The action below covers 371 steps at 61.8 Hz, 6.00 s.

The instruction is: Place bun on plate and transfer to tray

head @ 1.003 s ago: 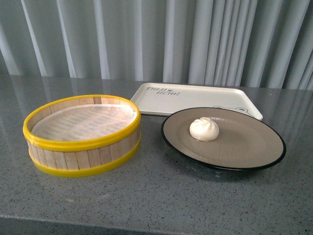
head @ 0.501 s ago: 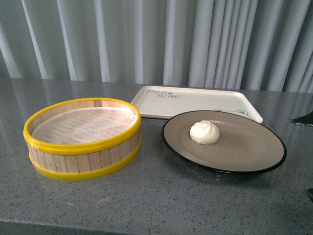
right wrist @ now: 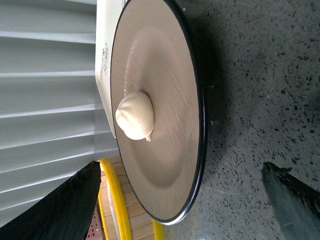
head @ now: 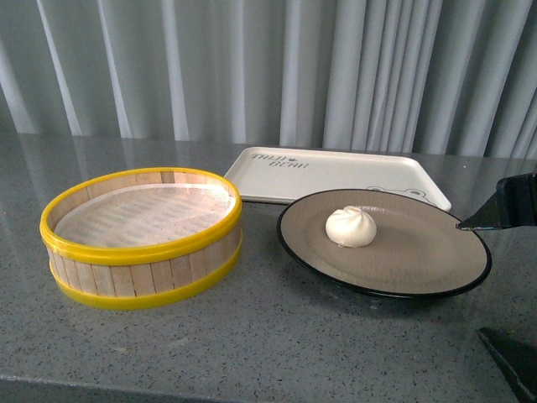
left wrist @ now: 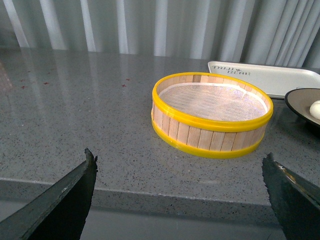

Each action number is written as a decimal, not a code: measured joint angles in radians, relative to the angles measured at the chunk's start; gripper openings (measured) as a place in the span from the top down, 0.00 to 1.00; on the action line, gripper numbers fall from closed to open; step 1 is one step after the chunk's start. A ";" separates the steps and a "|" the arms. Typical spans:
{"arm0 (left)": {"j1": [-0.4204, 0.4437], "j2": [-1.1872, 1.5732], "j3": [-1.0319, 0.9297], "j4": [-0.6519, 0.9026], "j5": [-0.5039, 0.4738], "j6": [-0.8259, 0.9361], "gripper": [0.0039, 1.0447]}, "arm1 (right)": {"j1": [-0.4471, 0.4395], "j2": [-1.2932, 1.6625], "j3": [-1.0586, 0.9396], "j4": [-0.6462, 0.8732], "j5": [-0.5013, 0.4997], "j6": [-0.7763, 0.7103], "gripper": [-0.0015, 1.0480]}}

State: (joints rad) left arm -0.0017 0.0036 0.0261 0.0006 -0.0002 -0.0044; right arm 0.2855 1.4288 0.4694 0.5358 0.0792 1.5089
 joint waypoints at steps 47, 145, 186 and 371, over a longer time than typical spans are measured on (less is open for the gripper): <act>0.000 0.000 0.000 0.000 0.000 0.000 0.06 | -0.007 0.260 0.180 0.040 -0.084 -0.004 0.08; 0.000 0.000 0.000 0.000 0.000 0.000 0.06 | -0.260 0.185 0.317 0.013 -0.346 -0.022 0.97; 0.000 0.000 0.000 0.000 0.000 0.000 0.06 | -0.287 0.523 0.734 -0.130 -0.388 -0.118 0.97; 0.000 0.000 0.000 0.000 0.000 0.000 0.06 | -0.243 0.580 0.832 -0.131 -0.411 -0.053 0.08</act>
State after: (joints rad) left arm -0.0017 0.0036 0.0261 0.0006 -0.0002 -0.0044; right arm 0.0425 2.0087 1.3014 0.4046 -0.3321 1.4555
